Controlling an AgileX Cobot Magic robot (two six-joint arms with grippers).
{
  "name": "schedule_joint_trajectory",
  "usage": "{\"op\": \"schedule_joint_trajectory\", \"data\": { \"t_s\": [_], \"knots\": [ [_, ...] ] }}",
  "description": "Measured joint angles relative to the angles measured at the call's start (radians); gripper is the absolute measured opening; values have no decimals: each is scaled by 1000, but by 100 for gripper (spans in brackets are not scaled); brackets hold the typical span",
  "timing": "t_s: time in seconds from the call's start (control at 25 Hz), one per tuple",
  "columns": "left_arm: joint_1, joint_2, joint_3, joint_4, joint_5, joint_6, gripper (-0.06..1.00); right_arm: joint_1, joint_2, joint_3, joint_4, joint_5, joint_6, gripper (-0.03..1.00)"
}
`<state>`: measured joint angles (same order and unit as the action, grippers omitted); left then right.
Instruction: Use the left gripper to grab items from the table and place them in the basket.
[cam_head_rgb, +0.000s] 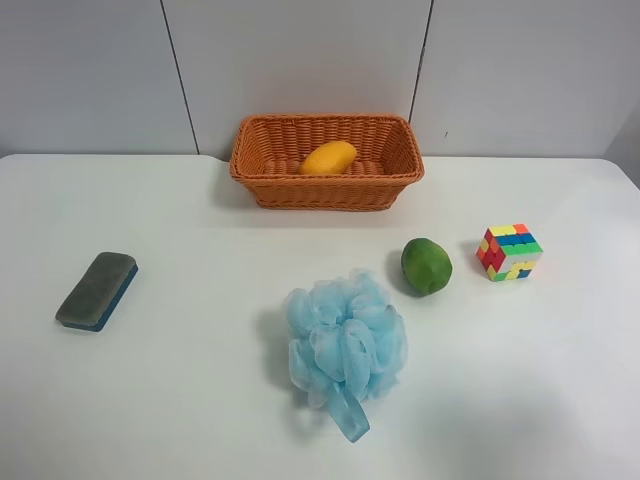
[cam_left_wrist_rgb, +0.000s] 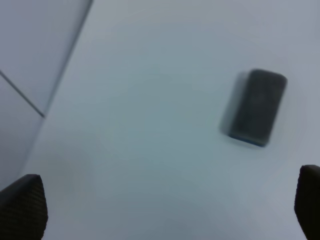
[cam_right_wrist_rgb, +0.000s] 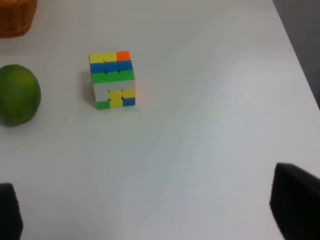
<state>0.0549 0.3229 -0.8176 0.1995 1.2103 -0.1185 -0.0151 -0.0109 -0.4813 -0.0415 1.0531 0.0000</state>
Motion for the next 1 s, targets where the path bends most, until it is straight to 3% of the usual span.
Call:
{"op": "schedule_joint_trajectory", "data": {
  "t_s": [0.36,1.0],
  "knots": [
    [12,-322,268,-104,-99,6,99,0,0,0,0,0,0,99],
    [12,-328,307,-134,-142,7,99,0,0,0,0,0,0,99]
  ]
}}
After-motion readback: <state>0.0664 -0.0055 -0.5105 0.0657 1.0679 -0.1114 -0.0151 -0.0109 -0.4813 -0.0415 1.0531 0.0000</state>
